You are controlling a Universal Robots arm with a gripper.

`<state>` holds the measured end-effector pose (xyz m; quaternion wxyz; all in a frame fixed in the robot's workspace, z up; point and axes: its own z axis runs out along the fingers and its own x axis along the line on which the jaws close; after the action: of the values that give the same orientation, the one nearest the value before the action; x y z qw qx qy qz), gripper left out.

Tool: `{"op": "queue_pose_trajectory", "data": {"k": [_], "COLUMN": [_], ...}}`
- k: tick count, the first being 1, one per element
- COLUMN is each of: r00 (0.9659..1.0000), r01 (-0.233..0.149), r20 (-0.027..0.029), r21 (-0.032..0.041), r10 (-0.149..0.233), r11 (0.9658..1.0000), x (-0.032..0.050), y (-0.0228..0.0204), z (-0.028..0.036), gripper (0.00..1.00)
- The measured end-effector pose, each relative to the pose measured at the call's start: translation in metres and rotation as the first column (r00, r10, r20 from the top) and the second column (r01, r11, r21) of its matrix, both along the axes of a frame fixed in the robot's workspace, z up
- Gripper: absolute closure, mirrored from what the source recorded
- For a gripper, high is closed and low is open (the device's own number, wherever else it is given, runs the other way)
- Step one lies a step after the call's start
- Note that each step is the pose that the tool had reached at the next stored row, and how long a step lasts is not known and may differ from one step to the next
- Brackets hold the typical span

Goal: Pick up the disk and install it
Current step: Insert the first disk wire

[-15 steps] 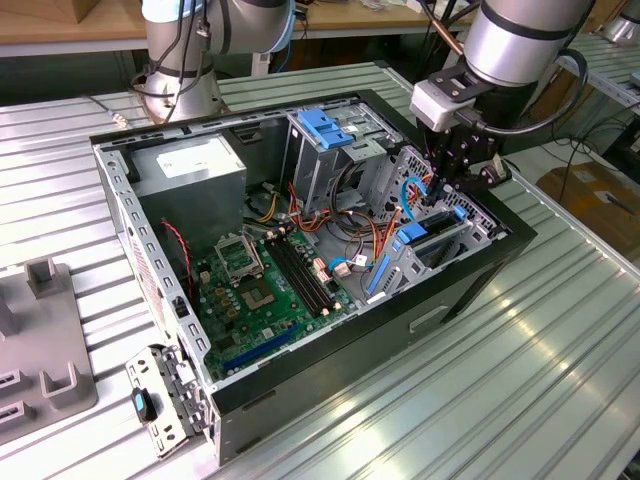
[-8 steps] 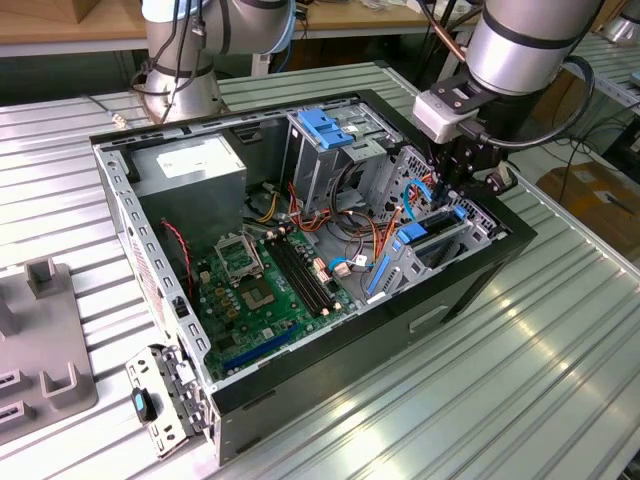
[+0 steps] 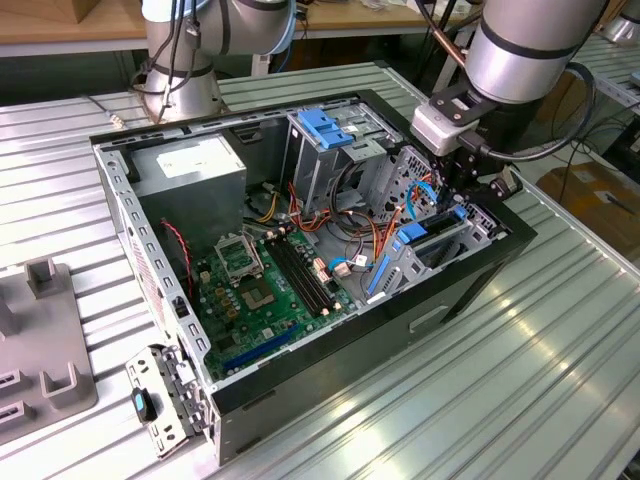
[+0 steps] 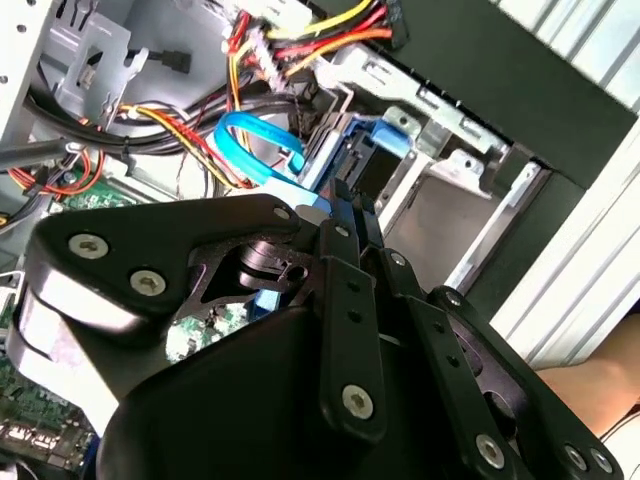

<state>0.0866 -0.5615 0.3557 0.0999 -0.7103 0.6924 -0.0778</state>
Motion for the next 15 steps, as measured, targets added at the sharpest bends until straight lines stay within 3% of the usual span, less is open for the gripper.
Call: {"op": "queue_pose_trajectory", "data": {"k": [5,7,12,15], "r00": [1.0,0.9999,0.9992,0.999], "r01": [-0.009,-0.015,-0.034,-0.038], "r20": [0.0011,0.0045,0.0206,0.0225], "r21": [-0.0002,-0.0001,-0.0004,-0.0003], "r10": [0.009,0.015,0.034,0.038], "r11": [1.0,0.9999,0.9994,0.9993], "x": [-0.0045,-0.0057,-0.0079,-0.0085], "y": [-0.0005,-0.0006,-0.0018,-0.0036], "z": [-0.0036,-0.004,-0.0047,-0.0059], "gripper": [0.84,0.84,0.84,0.84]}}
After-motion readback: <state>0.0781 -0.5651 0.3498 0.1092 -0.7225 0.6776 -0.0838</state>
